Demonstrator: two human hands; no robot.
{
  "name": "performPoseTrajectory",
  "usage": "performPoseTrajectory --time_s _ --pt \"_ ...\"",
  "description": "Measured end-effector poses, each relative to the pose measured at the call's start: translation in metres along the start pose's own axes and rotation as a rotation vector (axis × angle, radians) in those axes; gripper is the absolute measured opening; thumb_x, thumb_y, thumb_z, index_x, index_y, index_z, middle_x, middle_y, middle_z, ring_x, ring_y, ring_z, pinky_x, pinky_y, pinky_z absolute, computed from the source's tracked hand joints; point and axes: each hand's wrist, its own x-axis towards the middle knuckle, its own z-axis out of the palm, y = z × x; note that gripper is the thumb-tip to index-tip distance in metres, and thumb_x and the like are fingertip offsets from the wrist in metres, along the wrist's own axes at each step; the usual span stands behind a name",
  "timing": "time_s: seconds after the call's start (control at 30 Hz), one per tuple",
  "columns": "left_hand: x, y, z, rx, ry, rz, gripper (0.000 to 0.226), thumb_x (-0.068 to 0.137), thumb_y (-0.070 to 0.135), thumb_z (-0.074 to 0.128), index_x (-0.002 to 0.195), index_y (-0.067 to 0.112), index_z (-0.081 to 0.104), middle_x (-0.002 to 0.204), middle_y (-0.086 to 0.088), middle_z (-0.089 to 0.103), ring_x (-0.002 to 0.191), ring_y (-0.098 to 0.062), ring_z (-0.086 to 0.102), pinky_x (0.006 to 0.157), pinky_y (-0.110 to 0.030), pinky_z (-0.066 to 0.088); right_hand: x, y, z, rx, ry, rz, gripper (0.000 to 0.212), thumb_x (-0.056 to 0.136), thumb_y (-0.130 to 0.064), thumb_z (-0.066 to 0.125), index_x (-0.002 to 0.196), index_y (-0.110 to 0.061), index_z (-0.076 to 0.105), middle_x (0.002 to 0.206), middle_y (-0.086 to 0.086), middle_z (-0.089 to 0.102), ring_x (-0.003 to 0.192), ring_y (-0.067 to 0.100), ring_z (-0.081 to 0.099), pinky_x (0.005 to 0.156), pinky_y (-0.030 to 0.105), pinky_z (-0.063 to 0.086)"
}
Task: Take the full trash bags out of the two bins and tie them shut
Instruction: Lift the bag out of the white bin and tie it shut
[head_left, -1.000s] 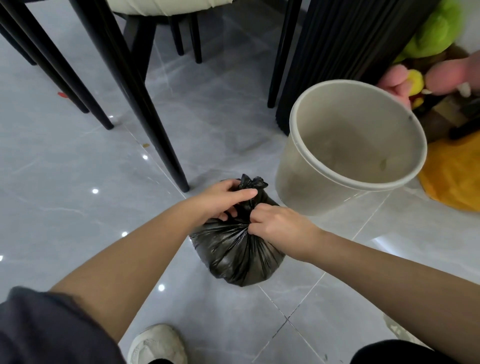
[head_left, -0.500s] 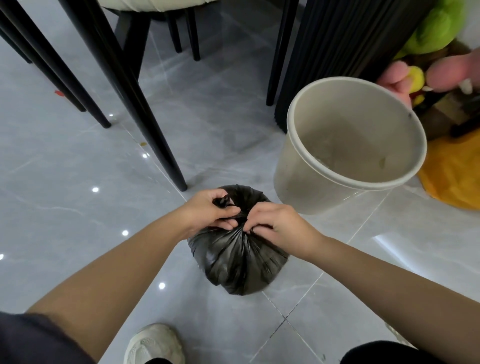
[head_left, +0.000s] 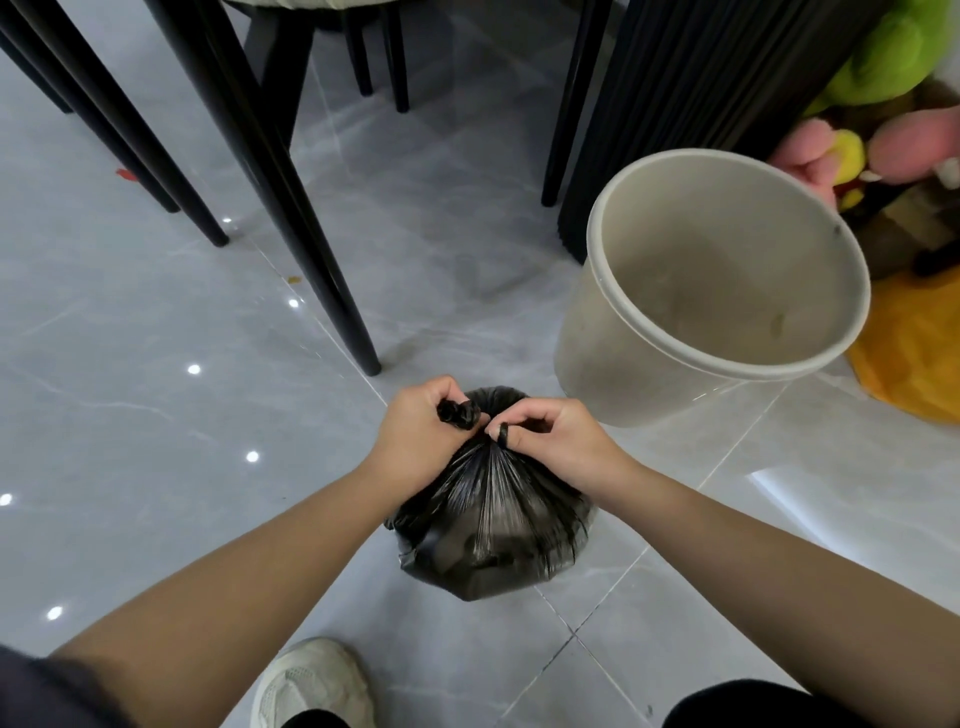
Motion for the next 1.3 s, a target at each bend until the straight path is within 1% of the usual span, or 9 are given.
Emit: performPoseTrajectory --time_s 0.23,0.37,0.5,0.63,0.77,0.93,1.03,1.13,1.3 --pt "-0.003 0.014 0.003 -0.18 0.138 -0.152 0.024 0.076 0.009 0.075 0.065 0.013 0.054 0.078 -0.02 0.067 0.07 -0.021 0.062 0.074 -0.039 0.054 0.003 0.002 0.007 0.129 0.222 -0.004 0.022 0.08 0.007 0.066 0.073 -0.013 0.073 0.079 -0.008 0.072 0.078 0.0 0.067 0.076 0.01 0.047" --pt "-0.003 0.027 -0.002 -0.427 0.043 -0.31 0.017 0.082 -0.004 0.065 0.076 0.011 0.057 0.064 -0.005 0.06 0.054 -0.013 0.059 0.055 -0.02 0.053 0.004 0.003 0.01 0.114 0.316 -0.035 0.02 0.078 0.006 0.066 0.077 -0.013 0.072 0.075 -0.007 0.071 0.071 0.002 0.064 0.071 0.012 0.048" --pt "0.004 0.039 -0.011 -0.412 -0.107 -0.422 0.005 0.09 0.002 0.058 0.089 0.005 0.062 0.063 -0.004 0.055 0.043 -0.008 0.051 0.042 -0.018 0.046 0.007 0.003 0.011 -0.008 0.284 -0.127 0.031 0.08 0.002 0.067 0.093 -0.026 0.071 0.079 -0.008 0.066 0.072 0.004 0.059 0.073 0.015 0.047" --pt "0.005 0.041 -0.01 -0.464 -0.12 -0.424 0.005 0.091 0.003 0.057 0.087 0.002 0.061 0.067 -0.008 0.057 0.046 -0.009 0.054 0.045 -0.018 0.049 0.008 0.004 0.009 -0.093 0.306 -0.16 0.027 0.082 -0.001 0.065 0.096 -0.022 0.075 0.089 -0.003 0.071 0.078 0.026 0.063 0.077 0.03 0.053" --pt "0.003 0.04 -0.004 -0.538 -0.064 -0.37 0.004 0.089 0.001 0.058 0.088 0.004 0.061 0.067 -0.008 0.058 0.049 -0.009 0.058 0.051 -0.017 0.052 0.008 0.002 0.009 0.044 0.333 -0.11 0.02 0.085 -0.001 0.064 0.098 -0.011 0.075 0.097 0.002 0.074 0.09 0.019 0.069 0.086 0.028 0.054" --pt "0.004 0.037 -0.007 -0.143 -0.083 -0.07 0.017 0.087 -0.004 0.058 0.084 0.012 0.061 0.067 -0.003 0.06 0.051 -0.004 0.059 0.057 -0.018 0.054 0.008 0.001 0.011 0.24 0.336 -0.044 0.017 0.087 -0.003 0.063 0.099 -0.005 0.074 0.098 0.006 0.075 0.093 0.013 0.07 0.087 0.023 0.053" --pt "0.008 0.033 -0.011 0.134 -0.166 -0.004 0.015 0.089 0.007 0.059 0.096 0.02 0.061 0.061 0.007 0.057 0.048 -0.004 0.054 0.058 -0.023 0.049 0.009 0.003 0.011 0.183 0.315 -0.054 0.017 0.087 -0.003 0.063 0.1 -0.004 0.074 0.099 0.007 0.074 0.095 0.013 0.069 0.089 0.025 0.054" --pt "0.009 0.031 -0.013 0.248 -0.171 0.033 0.005 0.085 0.018 0.066 0.089 0.016 0.063 0.054 0.009 0.054 0.042 0.0 0.049 0.052 -0.015 0.044 0.01 0.003 0.01 0.132 0.303 -0.061 0.016 0.087 -0.004 0.064 0.1 -0.003 0.074 0.1 0.008 0.074 0.097 0.016 0.069 0.092 0.029 0.053" --pt "0.007 0.028 -0.015 0.528 -0.072 0.345 0.008 0.084 0.014 0.067 0.091 0.012 0.066 0.075 0.009 0.051 0.068 -0.01 0.048 0.06 -0.009 0.036 0.012 0.004 0.01 0.033 0.314 -0.065 0.013 0.086 -0.009 0.066 0.095 -0.008 0.075 0.096 0.003 0.074 0.09 0.014 0.068 0.09 0.033 0.054"
